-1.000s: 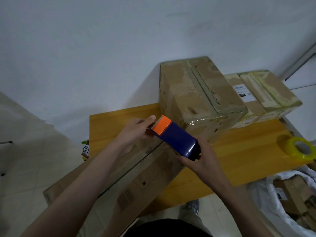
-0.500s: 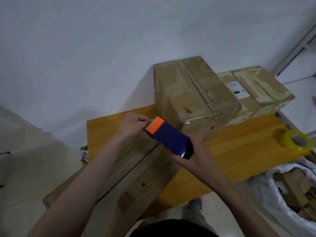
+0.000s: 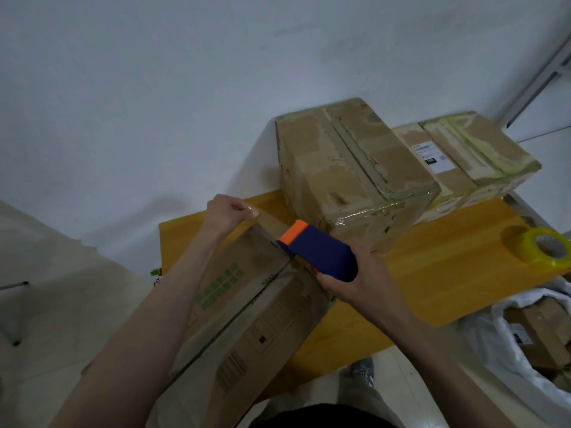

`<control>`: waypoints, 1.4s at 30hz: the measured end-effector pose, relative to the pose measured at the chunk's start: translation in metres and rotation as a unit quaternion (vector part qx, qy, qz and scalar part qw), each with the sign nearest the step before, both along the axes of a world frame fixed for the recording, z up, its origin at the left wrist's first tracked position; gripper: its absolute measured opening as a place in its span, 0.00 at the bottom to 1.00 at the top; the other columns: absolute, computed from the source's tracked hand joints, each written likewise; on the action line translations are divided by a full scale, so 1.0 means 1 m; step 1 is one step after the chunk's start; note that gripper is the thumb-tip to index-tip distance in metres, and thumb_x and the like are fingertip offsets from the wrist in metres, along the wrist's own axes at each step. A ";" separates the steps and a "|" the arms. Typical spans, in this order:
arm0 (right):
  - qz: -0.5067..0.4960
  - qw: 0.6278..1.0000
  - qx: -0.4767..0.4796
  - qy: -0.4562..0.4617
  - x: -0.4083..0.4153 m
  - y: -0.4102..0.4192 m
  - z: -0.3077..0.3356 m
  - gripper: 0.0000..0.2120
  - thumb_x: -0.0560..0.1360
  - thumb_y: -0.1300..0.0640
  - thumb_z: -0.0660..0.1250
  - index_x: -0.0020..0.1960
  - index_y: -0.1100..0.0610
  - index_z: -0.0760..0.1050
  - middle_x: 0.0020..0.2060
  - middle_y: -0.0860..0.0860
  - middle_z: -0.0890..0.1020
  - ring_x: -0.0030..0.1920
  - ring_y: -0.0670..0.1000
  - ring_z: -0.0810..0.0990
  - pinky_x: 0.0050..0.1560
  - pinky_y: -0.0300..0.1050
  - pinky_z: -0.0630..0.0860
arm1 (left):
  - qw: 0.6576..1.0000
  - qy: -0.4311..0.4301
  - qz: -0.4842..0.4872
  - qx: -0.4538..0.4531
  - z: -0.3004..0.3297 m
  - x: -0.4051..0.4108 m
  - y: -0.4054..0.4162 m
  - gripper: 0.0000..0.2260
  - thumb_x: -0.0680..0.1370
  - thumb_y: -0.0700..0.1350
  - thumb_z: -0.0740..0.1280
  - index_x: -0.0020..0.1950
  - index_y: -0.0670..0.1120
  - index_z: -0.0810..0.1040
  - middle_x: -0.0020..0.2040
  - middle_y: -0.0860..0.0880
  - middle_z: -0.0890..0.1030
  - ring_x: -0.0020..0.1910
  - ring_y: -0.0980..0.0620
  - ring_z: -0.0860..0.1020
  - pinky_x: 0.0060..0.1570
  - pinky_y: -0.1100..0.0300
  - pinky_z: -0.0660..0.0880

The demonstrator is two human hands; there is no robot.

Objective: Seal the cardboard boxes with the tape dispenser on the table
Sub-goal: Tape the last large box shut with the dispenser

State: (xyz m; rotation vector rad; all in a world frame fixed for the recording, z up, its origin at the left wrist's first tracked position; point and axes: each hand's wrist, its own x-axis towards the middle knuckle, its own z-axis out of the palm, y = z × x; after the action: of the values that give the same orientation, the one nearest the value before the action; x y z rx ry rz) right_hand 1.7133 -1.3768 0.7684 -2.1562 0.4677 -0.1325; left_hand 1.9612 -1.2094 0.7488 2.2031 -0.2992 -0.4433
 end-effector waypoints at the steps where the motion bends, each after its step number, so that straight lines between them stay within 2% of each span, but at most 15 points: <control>1: -0.001 1.000 -0.001 0.008 0.001 -0.001 0.000 0.18 0.73 0.47 0.76 0.54 0.51 0.70 0.41 0.46 0.76 0.38 0.45 0.76 0.34 0.36 0.74 | 1.000 -0.003 -0.007 0.004 -0.003 0.002 0.002 0.05 0.72 0.46 0.78 0.40 0.48 0.85 0.45 0.47 0.86 0.43 0.54 0.82 0.53 0.54 0.80; 3: 0.001 1.000 -0.009 0.025 0.004 0.000 0.000 0.19 0.73 0.46 0.75 0.54 0.51 0.69 0.42 0.46 0.75 0.36 0.46 0.76 0.34 0.35 0.73 | 0.999 -0.011 -0.032 0.022 -0.006 0.003 0.003 0.05 0.73 0.44 0.78 0.38 0.50 0.84 0.44 0.48 0.86 0.43 0.58 0.81 0.54 0.58 0.78; 7: 0.001 0.999 -0.014 0.046 0.008 0.001 0.000 0.20 0.73 0.45 0.75 0.55 0.52 0.69 0.43 0.46 0.76 0.38 0.47 0.77 0.35 0.37 0.73 | 0.997 -0.015 -0.055 0.043 -0.016 0.006 0.002 0.05 0.71 0.45 0.79 0.37 0.51 0.85 0.44 0.49 0.87 0.48 0.55 0.83 0.56 0.58 0.78; 13: 0.003 0.997 -0.006 0.072 0.007 0.001 -0.001 0.20 0.73 0.43 0.75 0.56 0.50 0.68 0.43 0.46 0.77 0.37 0.47 0.78 0.35 0.40 0.77 | 0.997 -0.007 -0.051 0.066 -0.026 0.009 -0.005 0.04 0.70 0.44 0.80 0.41 0.45 0.87 0.40 0.49 0.85 0.40 0.62 0.79 0.39 0.72 0.71; 18: 0.002 0.997 -0.003 0.078 0.009 0.003 -0.001 0.21 0.72 0.43 0.75 0.56 0.50 0.69 0.43 0.47 0.77 0.38 0.48 0.80 0.37 0.46 0.81 | 0.996 -0.010 -0.062 0.069 -0.030 0.010 -0.003 0.06 0.71 0.45 0.79 0.43 0.44 0.88 0.40 0.50 0.84 0.39 0.63 0.77 0.38 0.72 0.71; 21: 0.006 0.996 -0.012 0.090 0.010 0.005 -0.003 0.22 0.72 0.43 0.74 0.57 0.50 0.68 0.44 0.46 0.77 0.38 0.47 0.80 0.38 0.47 0.81 | 0.992 -0.011 -0.073 0.104 -0.031 0.013 -0.005 0.09 0.72 0.48 0.78 0.47 0.45 0.87 0.45 0.50 0.82 0.45 0.55 0.79 0.46 0.63 0.75; 22: 0.007 0.995 -0.018 0.094 0.010 0.005 -0.004 0.22 0.72 0.43 0.74 0.57 0.50 0.68 0.44 0.46 0.77 0.38 0.47 0.80 0.38 0.46 0.81 | 0.988 -0.011 -0.078 0.136 -0.031 0.014 -0.005 0.11 0.73 0.51 0.77 0.50 0.46 0.85 0.47 0.48 0.81 0.49 0.52 0.79 0.49 0.58 0.76; 23: 0.009 0.995 -0.020 0.097 0.010 0.005 -0.005 0.22 0.72 0.42 0.74 0.58 0.50 0.68 0.44 0.46 0.77 0.39 0.47 0.80 0.38 0.47 0.81 | 0.980 -0.014 -0.089 0.177 -0.032 0.014 -0.006 0.19 0.73 0.54 0.76 0.60 0.48 0.82 0.52 0.44 0.80 0.54 0.48 0.78 0.54 0.54 0.75; 25: 0.006 0.995 -0.011 0.094 0.009 0.005 -0.006 0.23 0.72 0.43 0.74 0.59 0.51 0.69 0.45 0.47 0.77 0.40 0.48 0.81 0.39 0.50 0.82 | 0.966 -0.045 -0.108 0.230 -0.032 0.009 -0.004 0.37 0.75 0.57 0.73 0.80 0.49 0.62 0.70 0.40 0.73 0.68 0.42 0.73 0.64 0.48 0.73; 26: 0.003 0.996 -0.002 0.091 0.009 0.004 -0.006 0.23 0.72 0.43 0.74 0.59 0.51 0.69 0.46 0.48 0.78 0.40 0.48 0.81 0.40 0.51 0.82 | 0.963 -0.086 -0.114 0.227 -0.030 0.001 -0.003 0.39 0.77 0.55 0.72 0.82 0.49 0.56 0.75 0.43 0.68 0.71 0.42 0.70 0.66 0.48 0.72; 28: -0.002 0.996 0.004 0.084 0.009 0.003 -0.006 0.22 0.72 0.43 0.74 0.59 0.51 0.69 0.45 0.49 0.79 0.40 0.49 0.81 0.42 0.52 0.82 | 0.945 -0.210 -0.146 0.206 -0.029 -0.019 0.001 0.30 0.81 0.49 0.68 0.80 0.48 0.61 0.77 0.47 0.67 0.72 0.46 0.70 0.67 0.50 0.72; 30: -0.006 0.996 0.002 0.084 0.009 0.003 -0.005 0.21 0.72 0.44 0.74 0.58 0.50 0.69 0.46 0.49 0.79 0.42 0.48 0.81 0.44 0.51 0.82 | 0.919 -0.288 -0.194 0.186 -0.035 -0.037 0.008 0.21 0.84 0.48 0.62 0.77 0.47 0.68 0.76 0.49 0.69 0.72 0.48 0.71 0.65 0.52 0.73; 32: -0.009 0.997 0.009 0.078 0.008 0.002 -0.005 0.21 0.72 0.43 0.73 0.58 0.50 0.70 0.46 0.49 0.79 0.42 0.49 0.81 0.43 0.51 0.82 | 0.904 -0.295 -0.241 0.192 -0.048 -0.048 0.017 0.22 0.85 0.52 0.55 0.78 0.47 0.66 0.78 0.50 0.66 0.76 0.51 0.66 0.72 0.53 0.69; 36: -0.016 0.997 0.001 0.081 0.007 0.001 -0.005 0.22 0.72 0.43 0.73 0.59 0.53 0.71 0.46 0.50 0.79 0.43 0.50 0.80 0.45 0.53 0.81 | 0.878 -0.291 -0.314 0.213 -0.070 -0.051 0.031 0.29 0.85 0.60 0.42 0.82 0.48 0.52 0.82 0.52 0.51 0.81 0.57 0.45 0.80 0.54 0.51; 42: 0.000 0.996 -0.014 0.092 0.003 -0.003 -0.001 0.22 0.73 0.42 0.73 0.58 0.52 0.70 0.46 0.48 0.78 0.43 0.48 0.80 0.42 0.45 0.79 | 0.873 -0.288 -0.307 0.244 -0.069 -0.054 0.034 0.30 0.84 0.63 0.42 0.83 0.50 0.45 0.82 0.56 0.44 0.80 0.60 0.40 0.80 0.53 0.45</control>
State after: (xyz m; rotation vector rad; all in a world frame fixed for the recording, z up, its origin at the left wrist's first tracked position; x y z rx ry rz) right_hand 1.7167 -1.3799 0.7676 -2.2059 0.5749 0.0607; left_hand 1.9072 -1.1757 0.6793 2.6739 -1.3682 -0.1809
